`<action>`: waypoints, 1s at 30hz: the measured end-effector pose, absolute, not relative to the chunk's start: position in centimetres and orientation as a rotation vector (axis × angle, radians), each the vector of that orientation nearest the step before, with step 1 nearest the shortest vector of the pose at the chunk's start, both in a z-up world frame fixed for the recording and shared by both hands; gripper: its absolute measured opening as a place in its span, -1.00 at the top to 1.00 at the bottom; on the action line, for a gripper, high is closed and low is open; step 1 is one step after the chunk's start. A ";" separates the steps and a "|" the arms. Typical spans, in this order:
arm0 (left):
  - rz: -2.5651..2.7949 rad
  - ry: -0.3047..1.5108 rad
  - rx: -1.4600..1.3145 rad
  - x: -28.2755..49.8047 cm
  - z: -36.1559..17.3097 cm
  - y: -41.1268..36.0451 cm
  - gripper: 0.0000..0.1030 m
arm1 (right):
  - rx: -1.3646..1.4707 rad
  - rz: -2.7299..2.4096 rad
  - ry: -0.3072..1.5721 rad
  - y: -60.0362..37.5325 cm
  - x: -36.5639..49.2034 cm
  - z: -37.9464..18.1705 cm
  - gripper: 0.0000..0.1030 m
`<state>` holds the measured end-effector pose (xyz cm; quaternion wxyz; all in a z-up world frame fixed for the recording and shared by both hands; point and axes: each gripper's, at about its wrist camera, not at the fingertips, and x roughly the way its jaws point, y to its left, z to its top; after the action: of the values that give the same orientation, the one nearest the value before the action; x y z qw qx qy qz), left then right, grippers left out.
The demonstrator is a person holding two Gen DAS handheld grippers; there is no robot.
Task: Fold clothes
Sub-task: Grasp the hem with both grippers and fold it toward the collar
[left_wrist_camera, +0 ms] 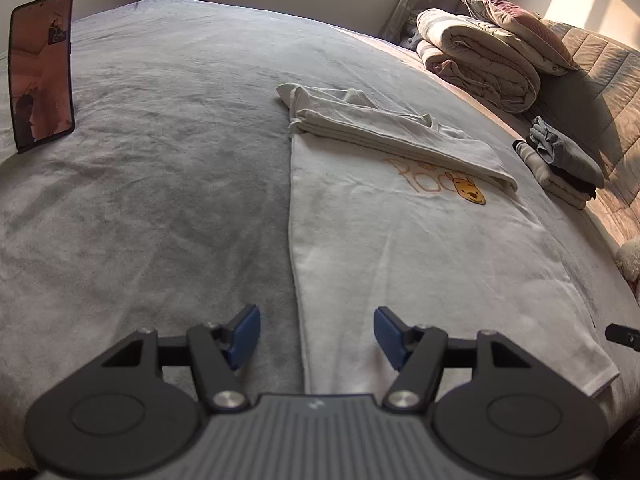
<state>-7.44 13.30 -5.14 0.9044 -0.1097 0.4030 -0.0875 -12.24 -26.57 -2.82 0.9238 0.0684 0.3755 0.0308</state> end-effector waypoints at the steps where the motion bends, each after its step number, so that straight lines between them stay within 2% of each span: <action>1: -0.188 0.839 -0.245 -7.8 -5.0 13.5 -0.25 | 0.176 0.045 0.791 -27.0 -12.6 -3.3 -0.40; 4: -0.223 0.870 -0.305 -8.8 -4.8 14.3 -0.20 | 0.303 0.033 0.835 -28.5 -13.9 -4.5 -0.40; 6: -0.265 0.901 -0.355 -9.5 -4.9 14.9 -0.02 | 0.379 0.075 0.855 -29.4 -14.5 -5.1 -0.26; 13: -0.428 1.020 -0.586 -10.0 -6.5 17.6 0.05 | 0.691 0.298 0.975 -33.5 -12.9 -6.4 -0.19; 16: -0.490 1.089 -0.739 -9.2 -8.0 18.7 0.11 | 0.842 0.372 1.042 -35.3 -11.8 -7.6 -0.03; 20: -0.538 1.168 -0.884 -8.4 -10.0 19.1 0.33 | 0.968 0.442 1.094 -36.2 -10.9 -9.1 0.14; 25: -0.577 1.202 -0.867 -7.9 -10.3 17.4 0.44 | 0.981 0.505 1.158 -35.0 -9.8 -9.8 0.43; 27: -0.569 1.214 -0.855 -7.7 -10.0 17.0 0.67 | 0.988 0.513 1.187 -34.5 -9.4 -10.0 0.68; 30: -0.564 1.212 -0.853 -7.5 -9.7 16.8 0.81 | 1.008 0.529 1.206 -34.0 -8.9 -10.0 0.74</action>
<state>-7.53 16.82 -9.66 0.7017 -0.3833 0.5446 -0.2532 -8.92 -34.00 -10.05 0.6755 0.4482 0.5362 0.2351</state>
